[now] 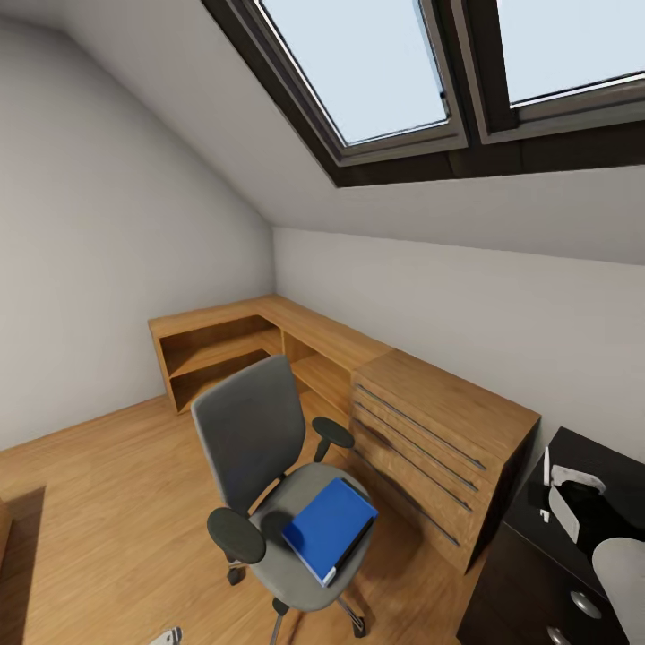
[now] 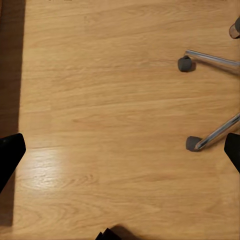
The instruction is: In the bedroom, organize the workspace by keeping the computer under the desk, ensuring the monitor is on the desk, placing the keyboard on the desk next to the monitor, placing the mouse on the desk next to the keyboard, moving the folder from the swivel chair onto the desk next to the mouse, stacking the notebook on top of the folder with the pen on top of the notebook, and positioning the swivel chair next to the desk.
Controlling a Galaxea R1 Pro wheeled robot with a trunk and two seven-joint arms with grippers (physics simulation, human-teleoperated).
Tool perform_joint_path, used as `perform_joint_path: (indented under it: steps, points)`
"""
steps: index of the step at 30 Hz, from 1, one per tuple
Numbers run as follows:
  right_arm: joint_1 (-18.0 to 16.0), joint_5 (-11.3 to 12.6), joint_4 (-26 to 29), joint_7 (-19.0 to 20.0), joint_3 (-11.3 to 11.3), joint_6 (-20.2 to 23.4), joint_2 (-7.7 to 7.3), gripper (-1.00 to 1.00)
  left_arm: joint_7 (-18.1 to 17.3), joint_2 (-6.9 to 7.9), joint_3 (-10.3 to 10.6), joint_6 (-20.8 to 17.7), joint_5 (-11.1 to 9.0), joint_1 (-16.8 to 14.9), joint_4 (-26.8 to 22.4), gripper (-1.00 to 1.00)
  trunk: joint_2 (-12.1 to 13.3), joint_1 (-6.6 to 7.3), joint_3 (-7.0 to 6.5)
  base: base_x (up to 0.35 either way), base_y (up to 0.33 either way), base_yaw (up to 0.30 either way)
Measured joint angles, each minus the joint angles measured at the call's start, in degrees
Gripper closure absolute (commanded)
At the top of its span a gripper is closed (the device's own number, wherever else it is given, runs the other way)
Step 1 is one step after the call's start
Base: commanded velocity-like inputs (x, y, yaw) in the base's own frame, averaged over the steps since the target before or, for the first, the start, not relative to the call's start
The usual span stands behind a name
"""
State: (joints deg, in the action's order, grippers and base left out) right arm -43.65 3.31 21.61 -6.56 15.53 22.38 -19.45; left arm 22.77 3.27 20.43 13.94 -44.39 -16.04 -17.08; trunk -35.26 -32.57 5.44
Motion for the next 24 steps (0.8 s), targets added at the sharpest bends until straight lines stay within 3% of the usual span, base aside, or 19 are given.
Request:
perform_joint_path:
  steps: [19,24]
  points:
    - [0.01,0.01,0.02,0.03,0.0,0.04,0.0,1.0,-0.15,0.01,0.0,0.02,0.06,-0.01,0.02,-1.0,0.0,0.0,-0.73,0.0,0.0,-0.19]
    - [0.0,-0.03,0.0,0.03,-0.06,0.04,0.1,1.0,-0.14,0.02,0.0,0.02,0.06,0.0,0.01,-1.0,0.0,0.0,-0.82,0.0,0.0,-0.075]
